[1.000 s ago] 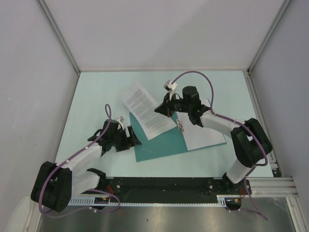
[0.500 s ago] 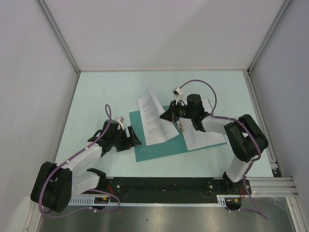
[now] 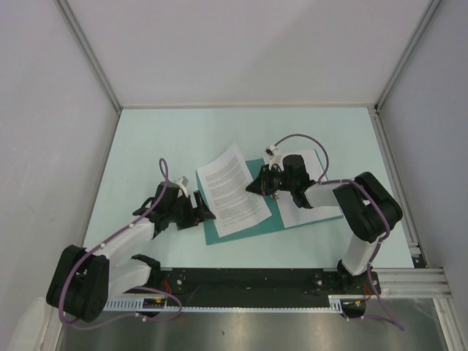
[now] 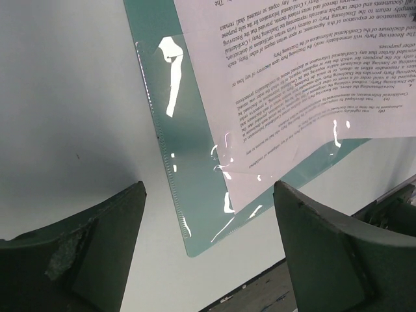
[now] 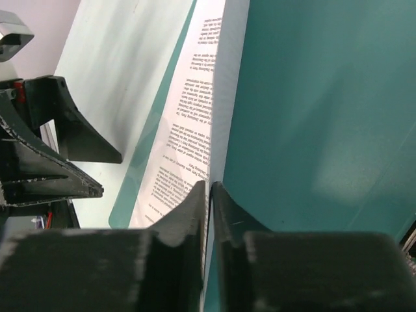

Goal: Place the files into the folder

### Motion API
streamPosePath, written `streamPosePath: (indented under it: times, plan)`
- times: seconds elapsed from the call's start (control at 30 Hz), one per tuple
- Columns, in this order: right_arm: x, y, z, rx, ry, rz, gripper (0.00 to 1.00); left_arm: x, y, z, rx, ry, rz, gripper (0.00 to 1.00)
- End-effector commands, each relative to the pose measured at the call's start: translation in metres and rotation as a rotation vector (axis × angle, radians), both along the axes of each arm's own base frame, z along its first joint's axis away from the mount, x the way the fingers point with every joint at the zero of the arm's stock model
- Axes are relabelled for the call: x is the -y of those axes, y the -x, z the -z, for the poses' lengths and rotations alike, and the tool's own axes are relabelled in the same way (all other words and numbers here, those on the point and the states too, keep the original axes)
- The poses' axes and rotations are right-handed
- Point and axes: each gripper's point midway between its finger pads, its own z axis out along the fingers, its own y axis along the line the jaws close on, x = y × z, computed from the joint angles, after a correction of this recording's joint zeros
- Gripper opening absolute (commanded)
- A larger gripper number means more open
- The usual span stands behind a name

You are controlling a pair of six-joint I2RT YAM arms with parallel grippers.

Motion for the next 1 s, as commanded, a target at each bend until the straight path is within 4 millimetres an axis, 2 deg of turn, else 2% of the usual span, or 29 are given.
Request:
streamPosePath:
  times: [0.0, 0.07, 0.13, 0.2, 0.33, 0.53, 0.7, 0.8, 0.97]
  plan:
    - [0.006, -0.011, -0.001, 0.04, 0.043, 0.028, 0.21, 0.0, 0.007, 0.003, -0.015, 0.002, 0.005, 0.86]
    - [0.009, -0.012, 0.003, 0.036, 0.073, 0.034, 0.33, 0.0, 0.007, 0.004, -0.017, 0.002, 0.004, 0.86]
    - [0.009, -0.012, 0.006, 0.028, 0.081, 0.03, 0.36, 0.001, 0.008, 0.004, -0.018, 0.005, 0.005, 0.86]
    - [0.01, -0.012, 0.009, 0.017, 0.091, 0.038, 0.36, 0.001, 0.007, 0.004, -0.018, 0.009, 0.002, 0.86]
    - [0.017, -0.014, 0.015, -0.002, 0.134, 0.077, 0.3, 0.001, 0.011, 0.007, -0.031, 0.013, -0.003, 0.86]
    - [0.027, -0.016, 0.016, 0.018, 0.184, 0.098, 0.38, 0.001, 0.013, 0.01, -0.035, 0.022, -0.005, 0.86]
    - [0.031, -0.016, 0.013, 0.026, 0.204, 0.106, 0.39, 0.002, 0.014, 0.012, -0.041, 0.029, -0.006, 0.86]
    - [0.031, -0.013, 0.018, 0.007, 0.222, 0.112, 0.32, 0.002, 0.015, 0.014, -0.046, 0.033, -0.009, 0.86]
    - [0.021, -0.003, 0.023, -0.023, 0.227, 0.112, 0.11, 0.003, 0.017, 0.018, -0.059, 0.044, -0.014, 0.86]
